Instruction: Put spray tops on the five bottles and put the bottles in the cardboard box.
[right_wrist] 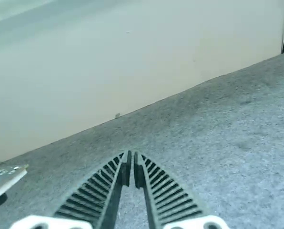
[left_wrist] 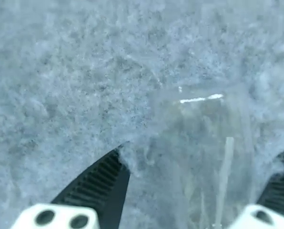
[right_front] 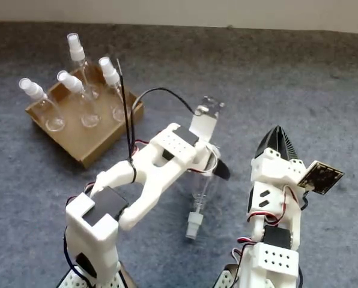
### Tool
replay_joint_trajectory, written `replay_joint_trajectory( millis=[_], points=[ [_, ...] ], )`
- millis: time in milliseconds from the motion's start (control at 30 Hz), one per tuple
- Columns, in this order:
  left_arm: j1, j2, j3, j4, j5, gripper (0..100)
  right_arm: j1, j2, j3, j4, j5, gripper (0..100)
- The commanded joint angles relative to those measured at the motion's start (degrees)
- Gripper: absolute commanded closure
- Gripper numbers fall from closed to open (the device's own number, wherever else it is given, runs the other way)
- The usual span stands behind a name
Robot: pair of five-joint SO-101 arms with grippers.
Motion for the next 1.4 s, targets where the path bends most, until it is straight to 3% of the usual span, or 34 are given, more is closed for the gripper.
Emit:
replay_joint_trajectory(
  millis=[0,133,333,567,633,1033,1100,1267,1367],
  points=[
    [-3.21,-0.75,-2.51,-0.62,10.2,63,0.57,-0.92,7.96,-0.31,0.44,98.8],
    [-3.65,-0.66,-1.63,-0.53,19.34,63,0.57,-0.92,7.96,-0.31,0.44,98.8],
    [-3.12,-0.66,-0.4,-0.53,16.79,64,0.57,-0.92,7.96,-0.31,0.44,98.8],
    [-3.47,-0.66,-0.4,-0.53,10.73,95,0.57,-0.92,7.96,-0.31,0.53,98.8],
    [-3.47,-0.66,-0.4,-0.53,10.37,99,0.57,-0.92,7.96,-0.31,0.62,98.8],
    [-3.65,-0.66,-0.04,-0.53,10.81,97,0.57,-0.92,7.96,-0.31,0.7,98.8],
    [-3.65,-0.66,-0.04,-0.53,15.3,97,0.57,-0.92,7.96,-0.31,0.7,98.8],
    [-7.43,-0.66,0.22,1.05,41.67,97,0.57,-0.92,7.96,-0.31,0.7,98.8],
    [-9.71,-0.75,-0.22,1.14,51.43,97,0.57,-0.92,7.96,-0.31,0.7,98.8]
  ],
)
